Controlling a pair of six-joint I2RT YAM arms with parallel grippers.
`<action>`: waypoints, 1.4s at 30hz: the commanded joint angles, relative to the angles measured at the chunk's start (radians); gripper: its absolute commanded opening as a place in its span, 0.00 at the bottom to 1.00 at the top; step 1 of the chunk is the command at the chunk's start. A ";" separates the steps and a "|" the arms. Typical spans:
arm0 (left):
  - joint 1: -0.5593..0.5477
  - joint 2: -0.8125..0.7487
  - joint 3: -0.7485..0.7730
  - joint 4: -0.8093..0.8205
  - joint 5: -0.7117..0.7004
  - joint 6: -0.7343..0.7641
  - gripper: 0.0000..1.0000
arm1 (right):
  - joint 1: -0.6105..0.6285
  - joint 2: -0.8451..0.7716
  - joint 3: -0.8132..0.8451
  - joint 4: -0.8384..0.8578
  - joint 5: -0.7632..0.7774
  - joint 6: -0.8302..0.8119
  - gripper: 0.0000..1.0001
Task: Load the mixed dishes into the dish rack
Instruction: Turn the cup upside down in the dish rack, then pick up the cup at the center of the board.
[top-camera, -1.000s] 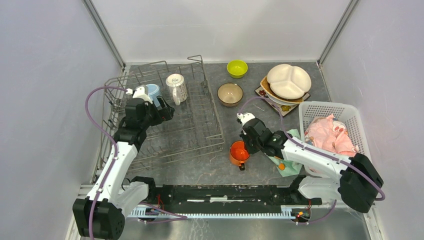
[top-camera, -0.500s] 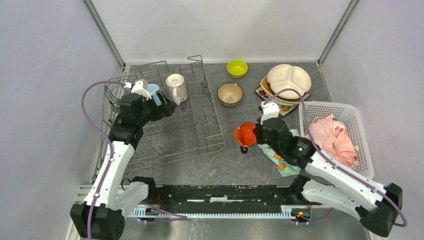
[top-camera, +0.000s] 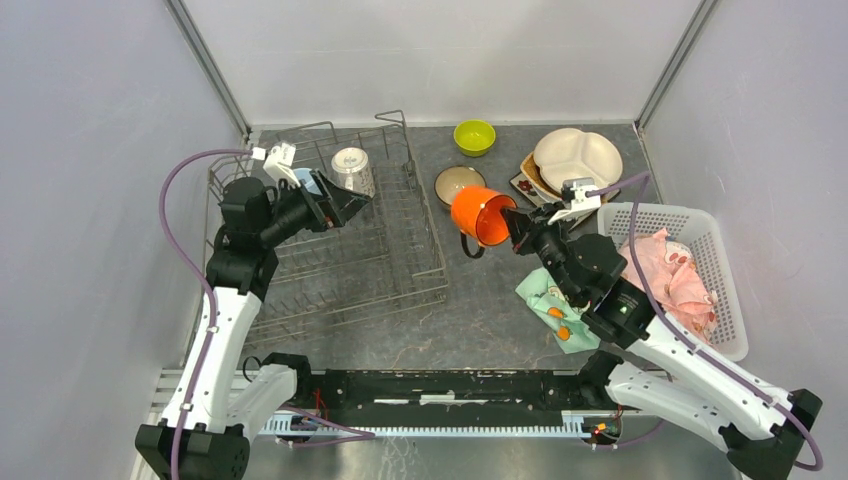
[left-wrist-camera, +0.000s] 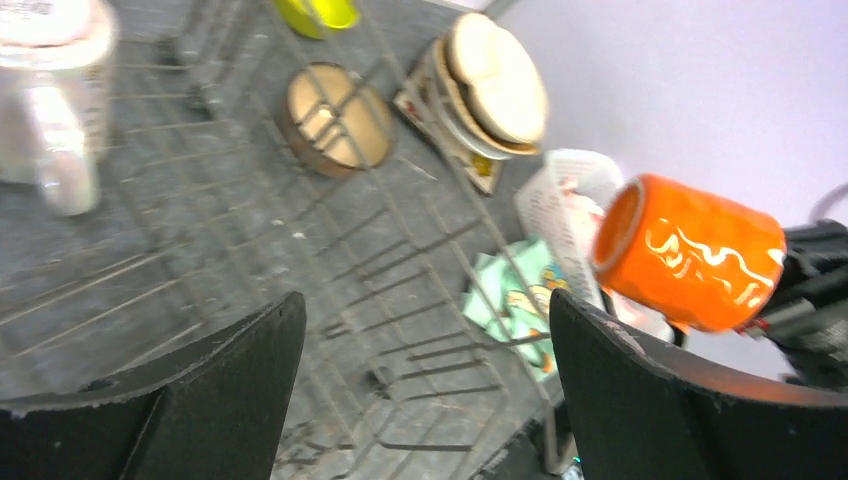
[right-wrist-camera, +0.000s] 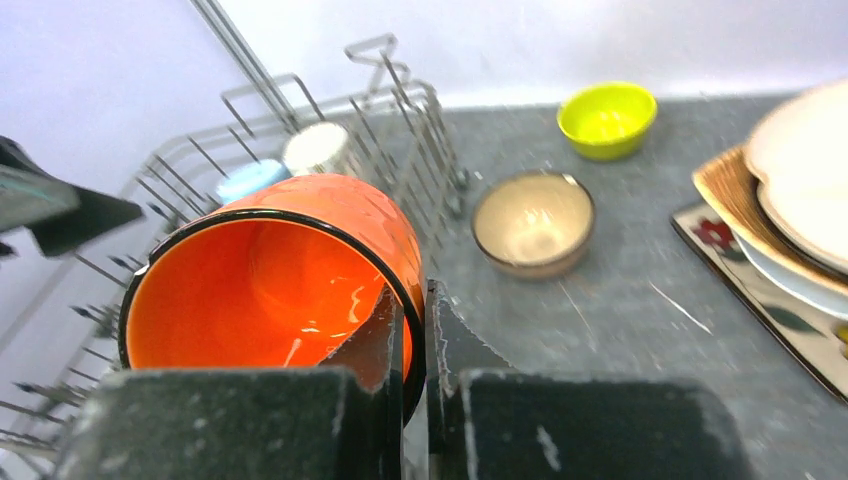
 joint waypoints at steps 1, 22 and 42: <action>-0.004 -0.028 0.005 0.212 0.256 -0.206 0.96 | 0.000 0.033 0.077 0.392 -0.096 0.024 0.00; -0.107 0.009 -0.144 0.973 0.469 -0.839 0.88 | 0.001 0.469 0.186 1.180 -0.419 0.369 0.00; -0.238 0.057 -0.205 1.263 0.380 -0.995 0.63 | 0.007 0.689 0.273 1.266 -0.573 0.496 0.00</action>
